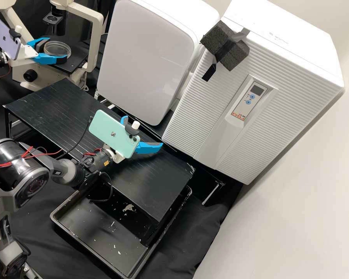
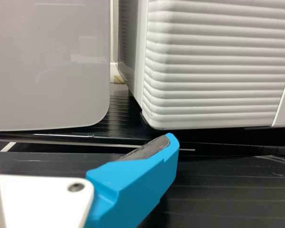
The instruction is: Place the petri dish on the bench
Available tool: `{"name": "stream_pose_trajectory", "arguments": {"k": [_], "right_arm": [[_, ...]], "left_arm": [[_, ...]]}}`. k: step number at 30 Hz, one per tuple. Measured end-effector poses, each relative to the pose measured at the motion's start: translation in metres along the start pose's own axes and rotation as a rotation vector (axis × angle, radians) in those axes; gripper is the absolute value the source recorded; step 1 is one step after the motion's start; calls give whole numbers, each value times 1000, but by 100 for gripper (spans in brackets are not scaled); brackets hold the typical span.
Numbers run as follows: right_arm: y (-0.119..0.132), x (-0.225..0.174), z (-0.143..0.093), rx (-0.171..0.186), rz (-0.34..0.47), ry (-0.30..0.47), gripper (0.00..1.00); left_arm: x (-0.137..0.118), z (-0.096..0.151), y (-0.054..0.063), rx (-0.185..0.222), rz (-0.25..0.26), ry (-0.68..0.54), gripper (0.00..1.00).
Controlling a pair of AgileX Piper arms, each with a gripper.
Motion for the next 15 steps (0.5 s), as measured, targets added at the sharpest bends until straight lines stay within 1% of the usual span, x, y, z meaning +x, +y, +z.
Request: {"name": "stream_pose_trajectory", "arguments": {"k": [2,3,14,15], "right_arm": [[0,0,0,0,0,0,100],[0,0,0,0,0,0,100],[0,0,0,0,0,0,100],[0,0,0,0,0,0,100]], "left_arm": [[-4,1,1,2,-2,-8,0],[-4,1,0,1,-2,-7,100],[-5,2,0,6,-5,-14,100],[-5,2,0,-2,-6,-15,100]]}}
